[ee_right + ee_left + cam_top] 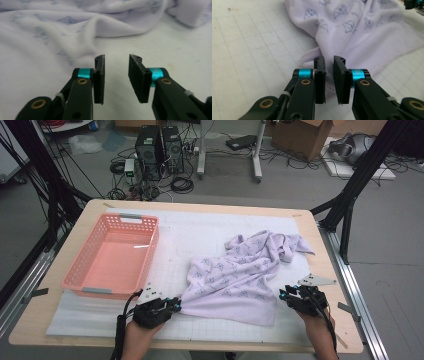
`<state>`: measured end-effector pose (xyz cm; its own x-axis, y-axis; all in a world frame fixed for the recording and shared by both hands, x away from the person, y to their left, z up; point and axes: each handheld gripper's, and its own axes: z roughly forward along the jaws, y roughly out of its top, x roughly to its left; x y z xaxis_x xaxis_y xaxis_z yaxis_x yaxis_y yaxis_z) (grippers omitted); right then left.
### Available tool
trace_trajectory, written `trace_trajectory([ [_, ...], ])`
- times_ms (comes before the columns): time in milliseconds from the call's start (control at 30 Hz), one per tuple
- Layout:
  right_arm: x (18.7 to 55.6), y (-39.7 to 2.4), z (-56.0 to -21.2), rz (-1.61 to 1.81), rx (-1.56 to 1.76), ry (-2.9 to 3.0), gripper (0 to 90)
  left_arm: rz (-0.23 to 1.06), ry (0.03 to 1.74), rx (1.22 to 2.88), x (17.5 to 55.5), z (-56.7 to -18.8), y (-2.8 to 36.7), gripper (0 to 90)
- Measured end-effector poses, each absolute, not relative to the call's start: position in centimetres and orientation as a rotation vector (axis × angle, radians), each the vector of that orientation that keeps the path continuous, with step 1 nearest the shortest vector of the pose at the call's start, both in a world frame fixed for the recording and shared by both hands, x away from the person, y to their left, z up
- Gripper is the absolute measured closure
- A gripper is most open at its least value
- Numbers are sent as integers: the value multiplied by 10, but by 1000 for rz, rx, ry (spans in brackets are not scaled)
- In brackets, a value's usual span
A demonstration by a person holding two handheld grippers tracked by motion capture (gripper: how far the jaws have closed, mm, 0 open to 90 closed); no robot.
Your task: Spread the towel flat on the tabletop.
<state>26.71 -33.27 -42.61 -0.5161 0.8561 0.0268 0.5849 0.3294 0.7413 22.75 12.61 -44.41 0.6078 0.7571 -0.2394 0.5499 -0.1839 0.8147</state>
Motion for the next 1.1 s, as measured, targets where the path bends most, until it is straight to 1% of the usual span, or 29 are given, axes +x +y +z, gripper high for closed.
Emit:
trace_trajectory([
  [67, 263, -328, -428, 1055, 1270, 2278, 602, 267, 1064, 1850, 223, -444, 128, 777],
  [133, 261, -320, -433, 1095, 1277, 2321, 575, 282, 1072, 1833, 221, -444, 132, 715],
  [167, 260, -315, -437, 1107, 1276, 2345, 582, 295, 1085, 1826, 220, -443, 133, 660],
  [200, 259, -309, -441, 1090, 1260, 2371, 635, 301, 1087, 1822, 219, -444, 135, 617],
  [233, 257, -303, -444, 1038, 1213, 2383, 666, 305, 1087, 1817, 217, -444, 135, 615],
  [267, 256, -300, -441, 1010, 1168, 2398, 829, 315, 1086, 1814, 217, -444, 136, 599],
  [300, 255, -299, -438, 989, 1155, 2421, 834, 317, 1084, 1810, 217, -444, 136, 585],
  [367, 252, -301, -433, 785, 1087, 2388, 848, 327, 1079, 1800, 217, -444, 135, 566],
  [467, 249, -322, -429, 659, 1130, 2297, 850, 325, 1069, 1787, 222, -444, 134, 548],
  [533, 248, -342, -428, 685, 1214, 2247, 848, 311, 1066, 1784, 226, -445, 132, 548],
  [600, 247, -355, -430, 729, 1272, 2227, 813, 300, 1061, 1793, 231, -447, 128, 547],
  [667, 246, -357, -433, 759, 1274, 2219, 704, 279, 1051, 1794, 236, -448, 124, 539],
  [733, 247, -357, -433, 794, 1270, 2205, 630, 254, 1041, 1794, 242, -449, 119, 532],
  [867, 244, -356, -430, 886, 1266, 2181, 594, 172, 1025, 1808, 253, -450, 103, 498],
  [967, 242, -357, -431, 890, 1267, 2196, 571, 141, 997, 1881, 252, -454, 87, 513],
  [1033, 241, -358, -432, 895, 1274, 2196, 553, 201, 1002, 1930, 248, -454, 80, 592],
  [1067, 241, -358, -432, 901, 1279, 2197, 547, 202, 1008, 1949, 247, -454, 80, 724],
  [1100, 241, -359, -432, 906, 1284, 2199, 532, 217, 1014, 1948, 246, -454, 82, 808],
])
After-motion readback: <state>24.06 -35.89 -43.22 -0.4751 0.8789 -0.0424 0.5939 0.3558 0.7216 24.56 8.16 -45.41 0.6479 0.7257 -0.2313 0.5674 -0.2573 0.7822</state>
